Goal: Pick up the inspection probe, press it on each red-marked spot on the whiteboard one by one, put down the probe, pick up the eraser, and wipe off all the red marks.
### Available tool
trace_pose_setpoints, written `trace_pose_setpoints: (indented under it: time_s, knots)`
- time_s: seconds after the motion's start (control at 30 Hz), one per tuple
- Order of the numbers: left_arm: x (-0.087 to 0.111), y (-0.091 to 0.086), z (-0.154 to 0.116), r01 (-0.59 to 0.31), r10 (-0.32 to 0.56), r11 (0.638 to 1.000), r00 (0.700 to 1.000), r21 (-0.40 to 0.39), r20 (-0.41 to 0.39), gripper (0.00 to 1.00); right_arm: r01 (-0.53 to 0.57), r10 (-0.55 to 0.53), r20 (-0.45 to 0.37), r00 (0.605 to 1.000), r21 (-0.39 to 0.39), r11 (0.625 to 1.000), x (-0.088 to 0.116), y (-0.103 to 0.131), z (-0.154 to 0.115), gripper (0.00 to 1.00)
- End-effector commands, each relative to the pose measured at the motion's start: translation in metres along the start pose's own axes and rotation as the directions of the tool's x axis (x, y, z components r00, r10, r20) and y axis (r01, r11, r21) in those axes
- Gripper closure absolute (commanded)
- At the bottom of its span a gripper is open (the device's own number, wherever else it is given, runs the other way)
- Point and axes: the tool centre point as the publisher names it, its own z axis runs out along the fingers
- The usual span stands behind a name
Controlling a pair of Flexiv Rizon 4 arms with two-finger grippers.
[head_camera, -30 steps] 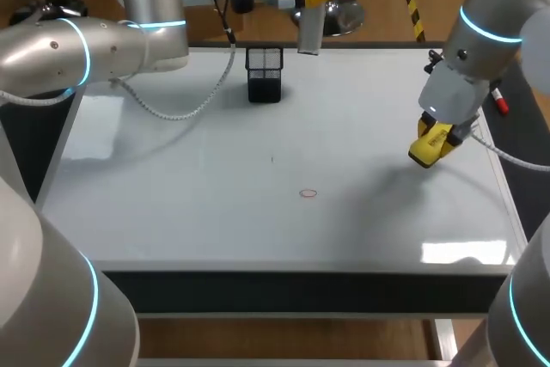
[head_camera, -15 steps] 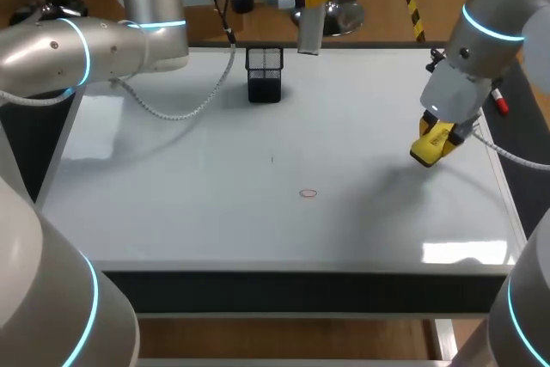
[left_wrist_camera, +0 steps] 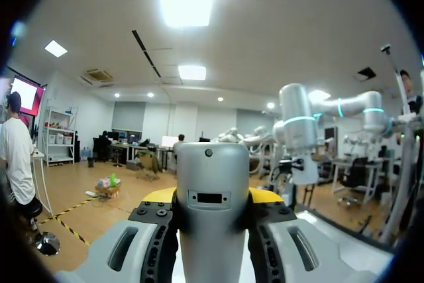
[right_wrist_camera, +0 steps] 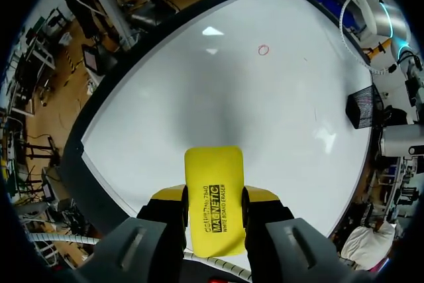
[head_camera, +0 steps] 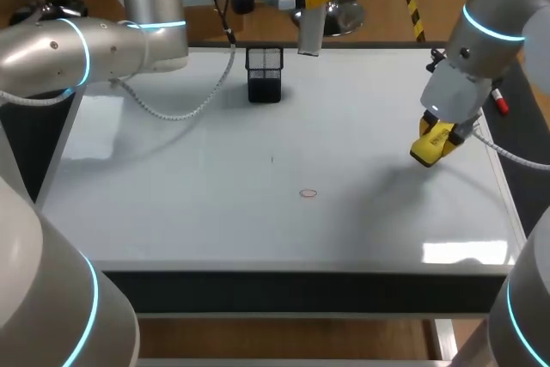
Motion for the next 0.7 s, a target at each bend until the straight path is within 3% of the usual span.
trace_pose_setpoints:
  time_s: [0.03, 0.3, 0.7]
  knots:
    - [0.021, -0.003, -0.003, -0.013, 0.013, 1.000, 1.000, 0.018, 0.002, 1.00, 0.001, -0.001, -0.003, 1.000, 0.003, 1.000, 0.000, -0.001, 0.000, 1.00]
    - [0.071, -0.020, -0.002, -0.052, 0.054, 0.997, 0.998, 0.065, -0.028, 1.00, 0.001, -0.001, -0.003, 1.000, 0.003, 1.000, 0.000, -0.001, 0.000, 1.00]
    - [0.147, -0.015, 0.004, 0.004, 0.002, 0.995, 0.998, 0.103, -0.059, 1.00, 0.001, -0.001, -0.003, 1.000, 0.003, 1.000, 0.000, -0.001, 0.000, 1.00]
